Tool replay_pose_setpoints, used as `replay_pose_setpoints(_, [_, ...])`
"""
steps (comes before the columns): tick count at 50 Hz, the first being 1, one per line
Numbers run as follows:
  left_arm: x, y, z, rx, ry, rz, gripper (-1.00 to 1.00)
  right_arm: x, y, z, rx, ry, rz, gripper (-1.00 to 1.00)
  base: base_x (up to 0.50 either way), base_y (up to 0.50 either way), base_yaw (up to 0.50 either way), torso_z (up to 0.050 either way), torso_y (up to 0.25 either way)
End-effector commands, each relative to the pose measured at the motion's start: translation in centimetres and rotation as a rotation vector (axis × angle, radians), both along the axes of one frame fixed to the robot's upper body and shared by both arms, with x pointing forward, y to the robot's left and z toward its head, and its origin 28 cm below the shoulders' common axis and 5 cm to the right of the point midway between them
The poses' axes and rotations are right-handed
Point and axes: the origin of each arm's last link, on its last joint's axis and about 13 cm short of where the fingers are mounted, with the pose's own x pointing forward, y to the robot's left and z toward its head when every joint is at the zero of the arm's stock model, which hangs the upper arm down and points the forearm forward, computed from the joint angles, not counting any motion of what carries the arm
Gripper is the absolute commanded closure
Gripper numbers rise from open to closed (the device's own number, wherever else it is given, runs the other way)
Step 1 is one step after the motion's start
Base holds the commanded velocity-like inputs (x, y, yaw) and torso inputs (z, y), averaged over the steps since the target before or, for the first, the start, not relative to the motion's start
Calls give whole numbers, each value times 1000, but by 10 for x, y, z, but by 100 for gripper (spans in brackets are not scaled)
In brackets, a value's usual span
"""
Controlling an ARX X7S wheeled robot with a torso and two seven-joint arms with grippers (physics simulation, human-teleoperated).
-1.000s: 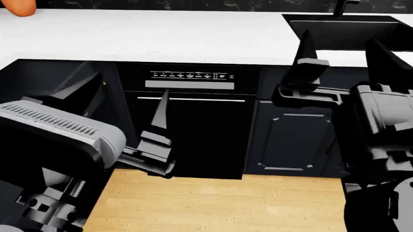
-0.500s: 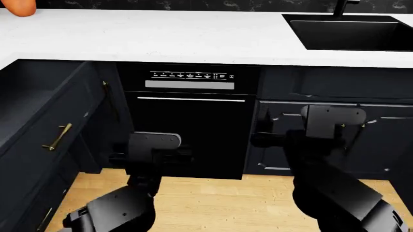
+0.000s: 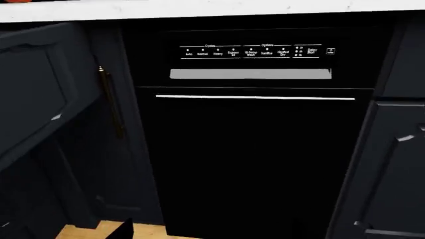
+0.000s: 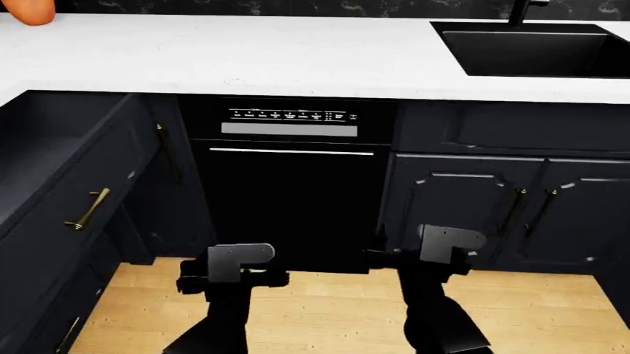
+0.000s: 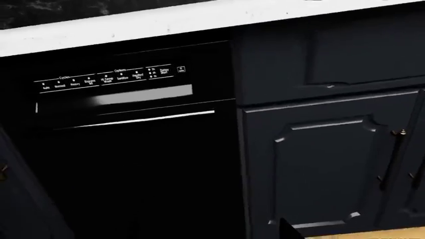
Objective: Pick and place the shaker into the drawer. Then close the cabinet.
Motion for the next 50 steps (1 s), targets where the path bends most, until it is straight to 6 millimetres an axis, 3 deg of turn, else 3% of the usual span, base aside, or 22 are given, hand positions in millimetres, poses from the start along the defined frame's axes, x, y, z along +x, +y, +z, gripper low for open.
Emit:
replay_pose_setpoints(1, [-2,0,-26,103,-19,-27,-100,-5,12,-41,-45,62,79,-100,0,0,0,0,0])
replay_pose_setpoints(10, [8,-3,-32,214,-8,25,-100,-5,11,-45,-75,114,69,-100,0,0,0,0,0])
replay_pose_setpoints(13, [12,-6,-36,129,-20,60,-100,-6,10,-44,-59,107,69,-100,0,0,0,0,0])
replay_pose_setpoints(19, [21,-18,-30,-43,131,197,-100,-6,10,-44,-39,106,74,-100,0,0,0,0,0])
replay_pose_setpoints(21, [23,-22,-27,-26,134,174,-100,-6,9,-44,-30,108,73,-100,0,0,0,0,0])
replay_pose_setpoints(25, [11,-14,-41,106,118,79,-100,-5,9,-45,-27,112,77,-100,0,0,0,0,0])
replay_pose_setpoints(30, [5,-12,-46,161,64,9,-100,-5,10,-47,-54,124,85,-100,0,0,0,0,0])
replay_pose_setpoints(50, [4,-13,-46,156,67,-44,-100,-7,11,-44,-114,112,93,-100,0,0,0,0,0])
